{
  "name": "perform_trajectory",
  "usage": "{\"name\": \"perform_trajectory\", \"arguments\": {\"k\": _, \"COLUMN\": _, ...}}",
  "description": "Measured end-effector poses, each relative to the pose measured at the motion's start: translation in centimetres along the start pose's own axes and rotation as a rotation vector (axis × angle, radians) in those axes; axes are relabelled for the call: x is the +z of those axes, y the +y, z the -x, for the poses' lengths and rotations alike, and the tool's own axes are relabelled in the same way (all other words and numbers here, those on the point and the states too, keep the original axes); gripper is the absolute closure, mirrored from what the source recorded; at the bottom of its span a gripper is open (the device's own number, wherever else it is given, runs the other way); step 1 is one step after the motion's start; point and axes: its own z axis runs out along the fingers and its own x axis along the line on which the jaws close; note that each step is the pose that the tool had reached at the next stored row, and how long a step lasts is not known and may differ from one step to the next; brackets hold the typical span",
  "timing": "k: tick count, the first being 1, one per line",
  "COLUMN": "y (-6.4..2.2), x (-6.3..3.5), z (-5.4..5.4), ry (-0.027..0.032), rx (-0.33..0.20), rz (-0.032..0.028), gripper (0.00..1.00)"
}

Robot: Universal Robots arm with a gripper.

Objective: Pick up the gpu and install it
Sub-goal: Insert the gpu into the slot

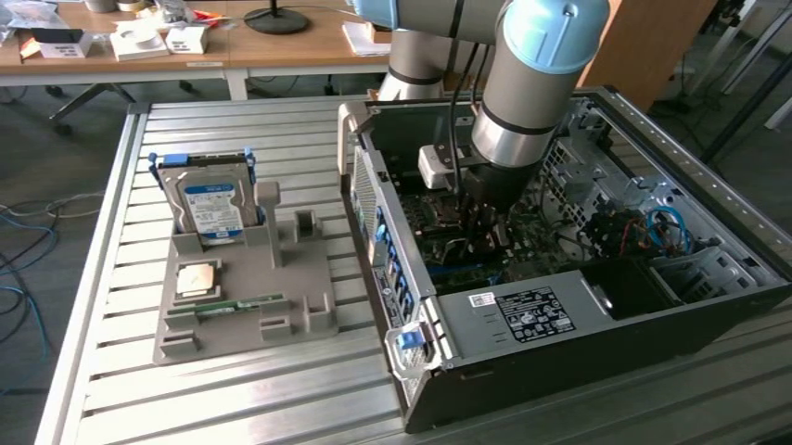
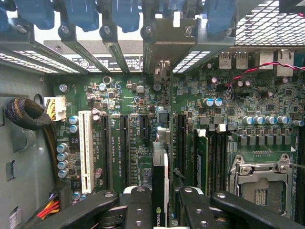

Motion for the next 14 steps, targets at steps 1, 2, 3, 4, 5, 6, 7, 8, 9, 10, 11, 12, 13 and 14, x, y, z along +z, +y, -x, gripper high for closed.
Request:
{"name": "perform_trajectory", "arguments": {"k": 1, "y": 0.00, "x": 0.00, "z": 0.00, "ry": -0.0001, "rx": 0.000, "rz": 0.0000, "gripper": 0.74}}
{"name": "perform_trajectory", "arguments": {"k": 2, "y": 0.00, "x": 0.00, "z": 0.00, "ry": -0.0001, "rx": 0.000, "rz": -0.0001, "gripper": 0.74}}
{"name": "perform_trajectory", "arguments": {"k": 3, "y": 0.00, "x": 0.00, "z": 0.00, "ry": -0.0002, "rx": 0.000, "rz": -0.0001, "gripper": 0.74}}
{"name": "perform_trajectory", "arguments": {"k": 4, "y": 0.00, "x": 0.00, "z": 0.00, "ry": -0.0001, "rx": 0.000, "rz": 0.0000, "gripper": 0.74}}
{"name": "perform_trajectory", "arguments": {"k": 5, "y": 0.00, "x": 0.00, "z": 0.00, "ry": -0.0002, "rx": 0.000, "rz": 0.0000, "gripper": 0.74}}
{"name": "perform_trajectory", "arguments": {"k": 6, "y": 0.00, "x": 0.00, "z": 0.00, "ry": -0.0002, "rx": 0.000, "rz": -0.0001, "gripper": 0.74}}
{"name": "perform_trajectory", "arguments": {"k": 7, "y": 0.00, "x": 0.00, "z": 0.00, "ry": -0.0002, "rx": 0.000, "rz": -0.0001, "gripper": 0.74}}
{"name": "perform_trajectory", "arguments": {"k": 8, "y": 0.00, "x": 0.00, "z": 0.00, "ry": -0.0002, "rx": 0.000, "rz": -0.0001, "gripper": 0.74}}
{"name": "perform_trajectory", "arguments": {"k": 9, "y": 0.00, "x": 0.00, "z": 0.00, "ry": -0.0002, "rx": 0.000, "rz": -0.0001, "gripper": 0.74}}
{"name": "perform_trajectory", "arguments": {"k": 10, "y": 0.00, "x": 0.00, "z": 0.00, "ry": -0.0002, "rx": 0.000, "rz": -0.0001, "gripper": 0.74}}
{"name": "perform_trajectory", "arguments": {"k": 11, "y": 0.00, "x": 0.00, "z": 0.00, "ry": -0.0002, "rx": 0.000, "rz": -0.0001, "gripper": 0.74}}
{"name": "perform_trajectory", "arguments": {"k": 12, "y": 0.00, "x": 0.00, "z": 0.00, "ry": -0.0002, "rx": 0.000, "rz": -0.0001, "gripper": 0.74}}
{"name": "perform_trajectory", "arguments": {"k": 13, "y": 0.00, "x": 0.00, "z": 0.00, "ry": -0.0002, "rx": 0.000, "rz": -0.0001, "gripper": 0.74}}
{"name": "perform_trajectory", "arguments": {"k": 14, "y": 0.00, "x": -0.01, "z": 0.00, "ry": -0.0002, "rx": 0.000, "rz": -0.0001, "gripper": 0.74}}
